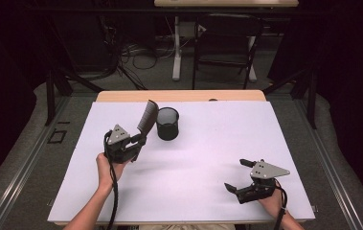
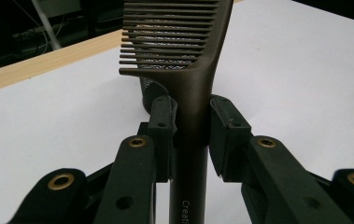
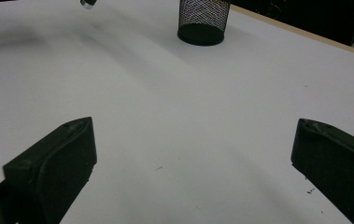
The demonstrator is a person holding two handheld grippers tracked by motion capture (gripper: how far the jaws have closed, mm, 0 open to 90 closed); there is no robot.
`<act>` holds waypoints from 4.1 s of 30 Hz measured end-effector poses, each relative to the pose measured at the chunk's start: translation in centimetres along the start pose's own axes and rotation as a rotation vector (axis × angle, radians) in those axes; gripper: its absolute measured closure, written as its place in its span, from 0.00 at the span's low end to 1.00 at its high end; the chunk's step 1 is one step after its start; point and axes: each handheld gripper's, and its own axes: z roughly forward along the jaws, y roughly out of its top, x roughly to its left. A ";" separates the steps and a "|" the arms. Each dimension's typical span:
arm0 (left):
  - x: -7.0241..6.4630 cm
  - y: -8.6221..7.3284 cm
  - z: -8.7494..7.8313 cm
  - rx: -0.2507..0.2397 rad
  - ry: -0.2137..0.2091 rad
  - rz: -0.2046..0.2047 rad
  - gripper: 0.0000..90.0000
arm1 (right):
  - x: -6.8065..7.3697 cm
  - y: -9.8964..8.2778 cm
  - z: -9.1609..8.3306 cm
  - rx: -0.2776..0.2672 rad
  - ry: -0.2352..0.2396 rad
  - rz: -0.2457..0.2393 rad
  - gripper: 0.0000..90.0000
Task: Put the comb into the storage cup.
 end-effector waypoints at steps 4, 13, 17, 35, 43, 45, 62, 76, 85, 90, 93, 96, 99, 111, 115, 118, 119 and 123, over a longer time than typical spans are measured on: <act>0.1 0.1 0.1 -0.007 0.007 -0.002 0.80 | 0.0 0.0 0.0 0.002 0.001 0.000 0.00; 0.5 0.4 0.4 -0.030 0.021 -0.017 0.80 | 0.0 0.0 0.0 0.003 -0.004 -0.001 0.00; 0.6 0.5 0.5 -0.038 0.030 -0.018 0.80 | 0.0 0.0 0.0 0.003 -0.005 -0.002 0.00; 1.0 1.3 1.0 -0.071 0.060 -0.024 0.80 | 0.0 0.0 0.0 0.004 -0.008 0.000 0.00; 1.3 1.4 1.4 -0.074 0.066 -0.022 0.80 | -0.1 0.0 0.0 0.006 -0.010 0.003 0.00; 1.3 1.5 1.4 -0.079 0.066 -0.026 0.80 | 0.0 0.0 0.0 0.006 -0.009 0.002 0.00; 1.2 2.6 1.7 -0.103 0.072 -0.015 0.80 | 0.0 0.0 0.0 0.006 -0.013 0.005 0.00; 1.4 2.9 1.8 -0.111 0.069 -0.016 0.80 | -0.1 0.0 0.0 0.008 -0.013 0.006 0.00; 1.4 3.4 1.8 -0.124 0.069 -0.017 0.80 | -0.1 0.0 0.0 0.005 -0.016 0.009 0.00; 1.4 4.2 1.9 -0.136 0.067 -0.010 0.80 | 0.0 0.0 0.0 0.008 -0.013 0.007 0.00; 1.3 4.7 1.9 -0.139 0.067 -0.004 0.80 | -0.1 0.0 0.0 0.009 -0.013 0.008 0.00; 1.3 5.1 2.0 -0.144 0.068 0.002 0.80 | -0.1 -0.1 0.0 0.010 -0.013 0.012 0.00; 1.3 5.5 2.1 -0.146 0.066 0.005 0.80 | -0.1 0.0 0.0 0.011 -0.014 0.008 0.00; 1.2 6.6 2.7 -0.162 0.066 0.008 0.80 | -0.1 0.0 0.0 0.010 -0.012 0.009 0.00; 1.2 6.9 2.8 -0.165 0.064 0.011 0.80 | -0.1 -0.1 0.0 0.011 -0.012 0.012 0.00; 1.3 7.1 2.8 -0.172 0.063 0.012 0.80 | -0.1 -0.1 0.0 0.009 -0.010 0.011 0.00; 1.3 7.2 2.8 -0.176 0.063 0.008 0.80 | -0.1 -0.1 0.0 0.009 -0.011 0.011 0.00; 1.5 7.4 3.0 -0.167 0.064 0.009 0.80 | -0.1 0.0 0.0 0.009 -0.012 0.007 0.00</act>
